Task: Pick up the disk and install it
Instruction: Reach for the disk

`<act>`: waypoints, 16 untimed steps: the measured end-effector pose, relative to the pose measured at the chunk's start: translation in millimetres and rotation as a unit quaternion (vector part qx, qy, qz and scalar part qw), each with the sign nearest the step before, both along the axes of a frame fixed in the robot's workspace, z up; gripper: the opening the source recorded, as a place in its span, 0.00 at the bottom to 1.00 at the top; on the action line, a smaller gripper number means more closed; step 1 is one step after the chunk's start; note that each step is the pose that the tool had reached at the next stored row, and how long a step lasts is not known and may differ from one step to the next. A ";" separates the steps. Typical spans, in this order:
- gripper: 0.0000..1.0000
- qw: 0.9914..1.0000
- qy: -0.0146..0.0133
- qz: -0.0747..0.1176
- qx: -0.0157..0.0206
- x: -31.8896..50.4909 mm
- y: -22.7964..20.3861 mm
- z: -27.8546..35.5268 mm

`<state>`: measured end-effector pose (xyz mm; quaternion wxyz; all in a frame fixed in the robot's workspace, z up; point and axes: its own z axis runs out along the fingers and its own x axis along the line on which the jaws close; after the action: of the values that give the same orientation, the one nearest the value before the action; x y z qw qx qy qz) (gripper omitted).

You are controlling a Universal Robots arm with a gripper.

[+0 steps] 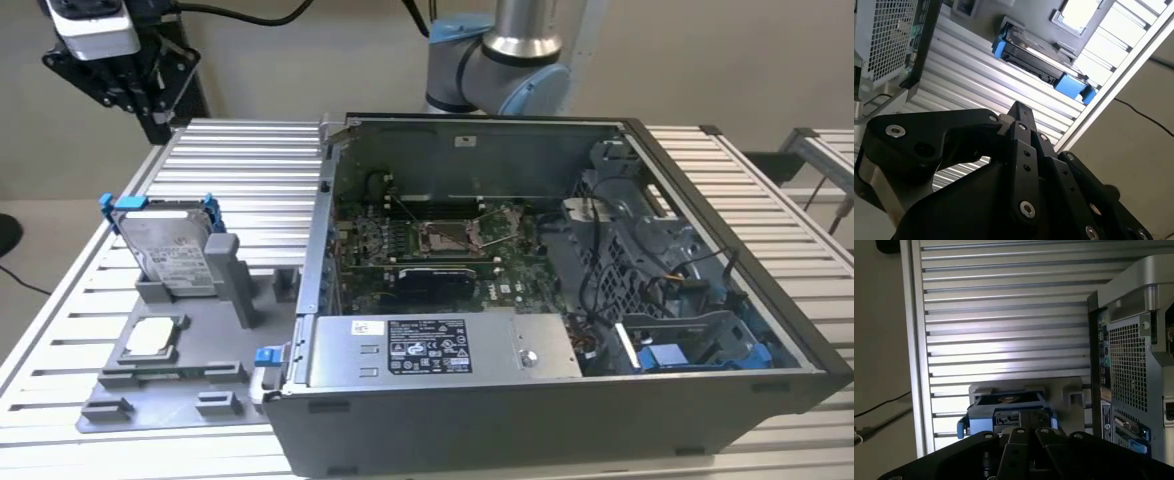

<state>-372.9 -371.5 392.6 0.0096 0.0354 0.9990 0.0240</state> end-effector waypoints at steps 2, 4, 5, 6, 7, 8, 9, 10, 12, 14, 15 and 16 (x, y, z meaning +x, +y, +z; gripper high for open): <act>0.00 1.000 0.000 0.000 0.000 -7.4 -2.2 0.0; 0.00 1.000 0.000 0.000 0.000 -14.6 -5.5 0.0; 0.00 1.000 0.000 0.000 0.000 -17.8 -7.8 0.0; 0.00 1.000 0.000 0.000 0.000 -20.6 -9.8 0.0; 0.00 1.000 0.000 0.000 0.000 -23.0 -11.8 0.0; 0.00 1.000 0.000 0.000 0.000 -24.4 -13.3 0.0; 0.00 1.000 0.000 0.000 0.000 -25.3 -14.4 -0.1; 0.00 1.000 0.000 0.000 0.000 -26.0 -15.4 0.0; 0.00 1.000 0.000 0.000 0.000 -27.1 -17.5 -0.1; 0.00 1.000 0.000 0.000 0.000 -28.7 -20.1 -0.1; 0.00 1.000 0.000 0.000 0.000 -29.6 -21.4 -0.1; 0.00 1.000 0.000 0.000 0.000 -30.5 -22.5 -0.2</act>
<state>-403.4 -393.9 392.5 0.0096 0.0354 0.9990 0.0240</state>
